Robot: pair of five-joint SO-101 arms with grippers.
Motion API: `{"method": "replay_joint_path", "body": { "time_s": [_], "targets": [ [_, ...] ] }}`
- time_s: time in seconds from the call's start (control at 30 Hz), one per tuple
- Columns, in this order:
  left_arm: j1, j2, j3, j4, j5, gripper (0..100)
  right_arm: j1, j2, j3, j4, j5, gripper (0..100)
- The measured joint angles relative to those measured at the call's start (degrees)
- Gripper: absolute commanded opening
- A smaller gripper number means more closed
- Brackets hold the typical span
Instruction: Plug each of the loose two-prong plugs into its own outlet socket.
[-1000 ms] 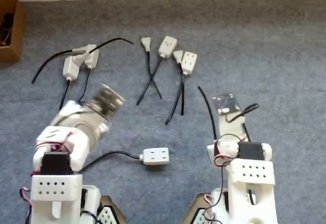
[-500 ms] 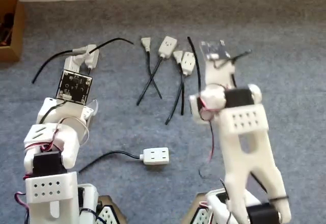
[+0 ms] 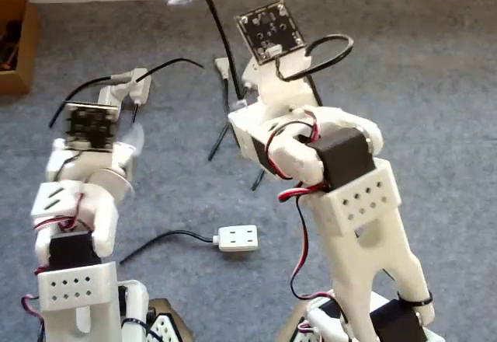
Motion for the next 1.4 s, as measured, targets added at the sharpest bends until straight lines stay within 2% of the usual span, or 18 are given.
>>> {"method": "replay_joint_path", "body": {
  "time_s": [0.07,0.17,0.27,0.4,0.53,0.7,0.8,0.9,1.13,1.27,1.4],
  "targets": [
    [-2.81,0.00,-2.73,-1.76,-2.11,24,-0.35,0.00,0.09,-1.67,0.00,0.7],
    [-5.71,2.90,-10.11,1.58,-3.08,24,-0.53,0.00,3.43,-5.89,0.00,0.7],
    [-6.77,10.11,-21.10,11.34,-3.43,24,-0.53,0.00,9.41,-10.90,0.00,0.7],
    [-6.68,23.38,-38.68,28.92,-3.60,24,-0.53,0.09,17.58,-17.49,-1.76,0.7],
    [-1.41,32.26,-50.20,43.43,-3.60,24,-0.70,0.09,19.87,-22.51,-5.01,0.7],
    [7.12,30.15,-52.57,45.36,-0.79,29,-0.70,0.00,21.80,-27.16,-7.38,0.7],
    [9.23,24.18,-49.49,42.02,1.49,31,-0.70,-4.13,26.73,-31.03,-7.56,0.7],
    [9.41,15.56,-41.32,36.48,3.43,31,-0.70,-11.87,33.23,-36.75,-7.56,0.7],
    [14.59,-12.13,-8.88,23.56,5.98,31,-0.70,-27.34,50.73,-44.57,-7.56,0.7],
    [19.34,-27.34,7.74,21.27,5.98,31,-1.23,-28.84,54.59,-45.45,-7.56,0.7],
    [22.15,-31.74,13.19,21.01,5.98,31,-4.48,-29.10,58.11,-49.76,-7.56,0.6]
  ]
}}
